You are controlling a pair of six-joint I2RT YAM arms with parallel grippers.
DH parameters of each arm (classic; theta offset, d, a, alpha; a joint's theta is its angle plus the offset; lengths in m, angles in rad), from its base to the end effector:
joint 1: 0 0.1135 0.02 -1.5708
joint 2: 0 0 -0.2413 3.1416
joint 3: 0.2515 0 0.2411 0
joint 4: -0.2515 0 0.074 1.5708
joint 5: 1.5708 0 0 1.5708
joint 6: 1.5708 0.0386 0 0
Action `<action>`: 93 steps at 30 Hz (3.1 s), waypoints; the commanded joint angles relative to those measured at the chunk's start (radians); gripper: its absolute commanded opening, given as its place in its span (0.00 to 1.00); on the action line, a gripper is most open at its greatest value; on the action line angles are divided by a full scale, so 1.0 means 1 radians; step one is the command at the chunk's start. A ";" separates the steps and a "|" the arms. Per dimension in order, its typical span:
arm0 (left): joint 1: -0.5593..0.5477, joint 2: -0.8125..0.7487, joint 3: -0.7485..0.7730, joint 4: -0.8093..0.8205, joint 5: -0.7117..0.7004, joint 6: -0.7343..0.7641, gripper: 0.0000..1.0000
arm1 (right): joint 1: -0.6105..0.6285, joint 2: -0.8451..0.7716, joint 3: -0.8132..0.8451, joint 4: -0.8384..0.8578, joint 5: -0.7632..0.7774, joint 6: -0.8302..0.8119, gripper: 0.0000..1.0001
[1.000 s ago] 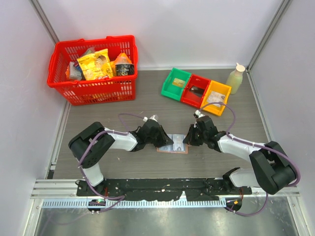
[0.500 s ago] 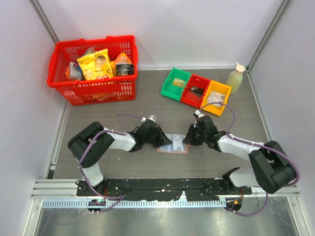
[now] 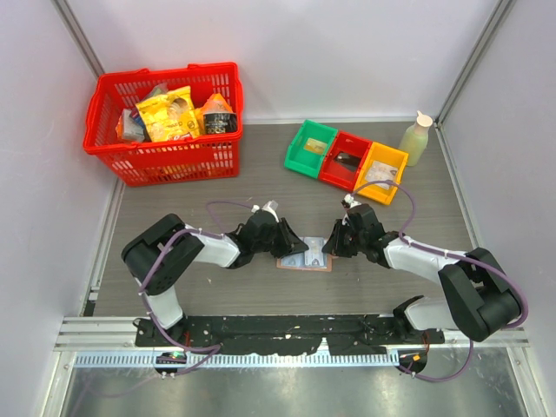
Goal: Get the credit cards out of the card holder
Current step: Remove the credit card from the card holder.
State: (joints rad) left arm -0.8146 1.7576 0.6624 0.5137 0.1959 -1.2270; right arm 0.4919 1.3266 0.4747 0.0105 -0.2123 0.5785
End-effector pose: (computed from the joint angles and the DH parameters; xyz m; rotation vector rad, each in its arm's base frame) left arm 0.2131 -0.2369 0.1090 -0.3797 2.4582 -1.2697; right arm 0.2033 0.1182 0.1281 0.0067 2.5254 0.7226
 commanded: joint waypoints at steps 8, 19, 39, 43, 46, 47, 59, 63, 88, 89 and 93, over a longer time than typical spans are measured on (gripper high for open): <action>0.003 0.043 0.026 0.051 0.016 -0.008 0.33 | 0.007 0.048 -0.041 -0.072 0.027 -0.025 0.10; -0.006 -0.012 0.019 0.098 0.039 -0.025 0.20 | 0.007 0.054 -0.047 -0.063 0.024 -0.023 0.10; -0.026 0.072 0.011 0.241 0.062 -0.068 0.19 | -0.009 0.049 -0.059 -0.050 0.005 -0.020 0.10; -0.024 0.056 -0.021 0.250 0.047 -0.065 0.08 | -0.029 0.045 -0.068 -0.040 -0.015 -0.020 0.10; -0.020 0.048 -0.044 0.266 0.045 -0.069 0.00 | -0.044 0.054 -0.074 -0.030 -0.030 -0.025 0.10; -0.017 0.048 -0.053 0.278 0.046 -0.075 0.00 | -0.046 0.056 -0.076 -0.029 -0.032 -0.025 0.10; 0.012 0.026 -0.133 0.313 0.045 -0.100 0.00 | -0.067 0.089 -0.076 -0.024 -0.053 -0.029 0.10; 0.014 0.019 -0.155 0.301 0.034 -0.097 0.00 | -0.067 0.094 -0.074 -0.024 -0.059 -0.028 0.10; 0.012 0.025 -0.055 0.190 0.034 -0.058 0.44 | -0.076 0.051 -0.034 -0.017 -0.121 -0.020 0.13; 0.011 0.028 -0.050 0.189 0.037 -0.057 0.44 | -0.076 0.054 -0.036 -0.017 -0.122 -0.022 0.14; 0.006 0.034 -0.034 0.151 0.034 -0.054 0.43 | -0.076 0.062 -0.041 -0.017 -0.130 -0.014 0.13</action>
State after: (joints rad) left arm -0.8047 1.7779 0.5930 0.6956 0.2287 -1.3006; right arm 0.4129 1.3548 0.4507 0.0795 -0.3431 0.5785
